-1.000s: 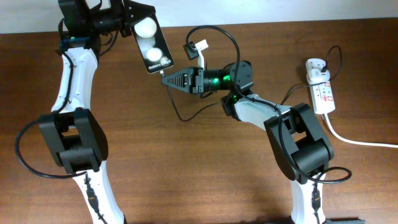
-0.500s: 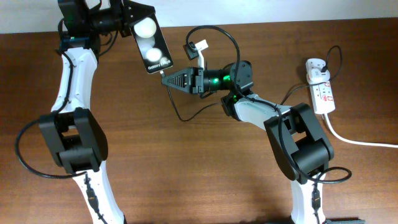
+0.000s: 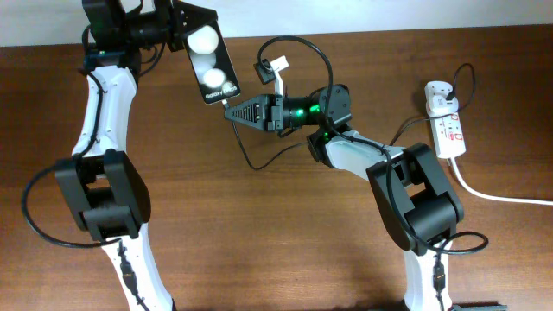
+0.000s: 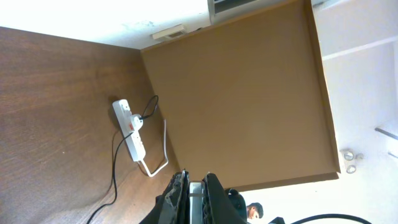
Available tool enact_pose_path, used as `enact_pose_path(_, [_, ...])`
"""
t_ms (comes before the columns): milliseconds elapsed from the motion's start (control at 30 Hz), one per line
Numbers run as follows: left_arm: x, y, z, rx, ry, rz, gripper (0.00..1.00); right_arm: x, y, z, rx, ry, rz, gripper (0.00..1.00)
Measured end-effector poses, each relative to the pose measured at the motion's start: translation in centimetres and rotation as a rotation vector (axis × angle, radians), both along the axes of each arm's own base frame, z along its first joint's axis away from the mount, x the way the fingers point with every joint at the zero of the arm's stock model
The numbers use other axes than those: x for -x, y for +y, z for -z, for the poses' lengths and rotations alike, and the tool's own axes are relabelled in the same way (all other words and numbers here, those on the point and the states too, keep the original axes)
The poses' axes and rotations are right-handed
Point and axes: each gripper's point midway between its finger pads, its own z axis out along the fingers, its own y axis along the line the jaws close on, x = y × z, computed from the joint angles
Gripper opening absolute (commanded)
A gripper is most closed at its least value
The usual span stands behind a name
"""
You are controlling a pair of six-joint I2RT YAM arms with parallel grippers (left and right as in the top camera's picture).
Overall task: Plug charger to phone and switch on socket
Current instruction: 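Push the plug into the phone's port with the right gripper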
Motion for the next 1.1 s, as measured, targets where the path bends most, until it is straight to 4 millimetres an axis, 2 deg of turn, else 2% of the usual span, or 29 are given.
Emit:
enact_pose_path(367, [0.0,0.0,0.5,0.0,0.038,-0.004,0.0,0.0,0.1,0.3,0.009,0.01,-0.004,0.04])
enact_pose_path(833, [-0.4,0.2,0.6,-0.024,-0.054,-0.027,0.0,-1.2,0.3,1.1,0.023,0.087,0.043,0.04])
enact_pose_path(1100, [-0.1,0.2,0.5,-0.024,-0.073,-0.008,0.0,-1.0,0.4,1.2,0.024,0.09,0.039,0.04])
